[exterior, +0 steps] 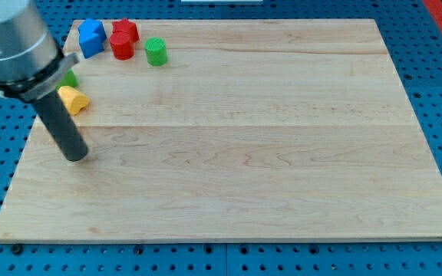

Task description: Place your arm at the bottom left corner of the board

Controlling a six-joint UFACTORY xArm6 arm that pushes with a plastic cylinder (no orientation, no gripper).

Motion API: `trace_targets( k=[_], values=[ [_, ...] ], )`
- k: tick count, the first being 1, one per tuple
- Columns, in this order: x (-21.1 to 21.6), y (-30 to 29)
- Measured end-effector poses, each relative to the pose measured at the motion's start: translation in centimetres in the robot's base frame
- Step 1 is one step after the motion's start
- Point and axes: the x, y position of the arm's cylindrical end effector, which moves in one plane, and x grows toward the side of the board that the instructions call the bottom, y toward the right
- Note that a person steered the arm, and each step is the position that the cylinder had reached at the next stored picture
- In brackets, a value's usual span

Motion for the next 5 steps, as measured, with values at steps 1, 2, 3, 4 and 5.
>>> trace_targets(
  k=[1,2,3,4,5],
  values=[
    [3.4,1.1],
    [9.0,-2.1],
    [11.9,-5.9],
    [12.1,-7.6],
    [11.4,-10.9]
  ],
)
